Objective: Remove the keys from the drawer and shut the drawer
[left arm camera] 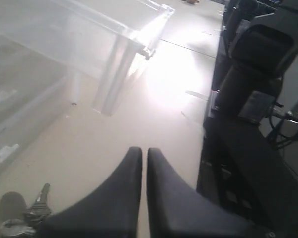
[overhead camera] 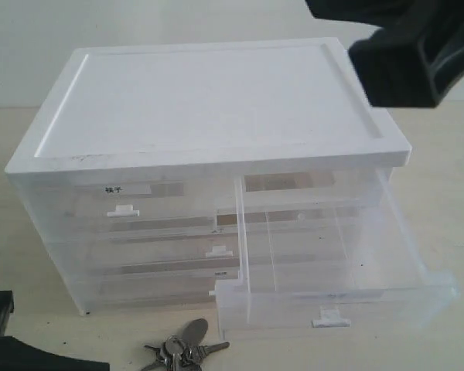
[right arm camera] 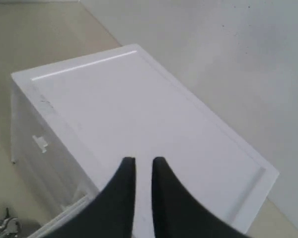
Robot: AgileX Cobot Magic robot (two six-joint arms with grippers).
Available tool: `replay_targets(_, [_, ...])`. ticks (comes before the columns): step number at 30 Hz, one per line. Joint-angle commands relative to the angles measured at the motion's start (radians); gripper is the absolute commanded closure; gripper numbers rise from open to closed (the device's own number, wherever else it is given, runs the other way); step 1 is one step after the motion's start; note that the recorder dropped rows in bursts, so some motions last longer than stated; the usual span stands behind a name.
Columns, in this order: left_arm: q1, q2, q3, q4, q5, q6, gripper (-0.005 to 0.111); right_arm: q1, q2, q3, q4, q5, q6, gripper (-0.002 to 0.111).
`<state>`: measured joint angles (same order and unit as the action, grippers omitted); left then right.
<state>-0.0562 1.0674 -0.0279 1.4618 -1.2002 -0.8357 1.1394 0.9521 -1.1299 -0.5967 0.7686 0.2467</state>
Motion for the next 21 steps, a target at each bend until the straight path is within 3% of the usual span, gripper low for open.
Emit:
replay_targets(1, [-0.152, 0.056, -0.005, -0.048, -0.021, 0.092, 0.102, -0.002, 0.047, 0.002, -0.077, 0.032, 0.035, 0.108])
replay_targets(4, [-0.286, 0.070, -0.046, -0.109, -0.021, 0.089, 0.102, -0.002, 0.096, 0.002, -0.098, 0.042, 0.057, 0.108])
replay_targets(11, [-0.617, 0.131, -0.219, -0.311, 0.300, 0.096, 0.102, -0.002, 0.163, 0.002, -0.120, 0.044, 0.066, 0.108])
replay_targets(14, [-0.717, 0.204, -0.284, -0.373, 0.385, 0.152, 0.102, -0.002, 0.163, 0.002, -0.122, 0.053, 0.066, 0.108])
replay_targets(17, [-0.769, 0.281, -0.327, -0.451, 0.411, 0.226, 0.102, -0.002, 0.161, 0.002, -0.127, 0.083, 0.066, 0.108])
replay_targets(21, [-0.782, 0.345, -0.346, -0.623, 0.347, 0.377, 0.102, -0.002, 0.161, 0.002, -0.127, 0.088, 0.073, 0.108])
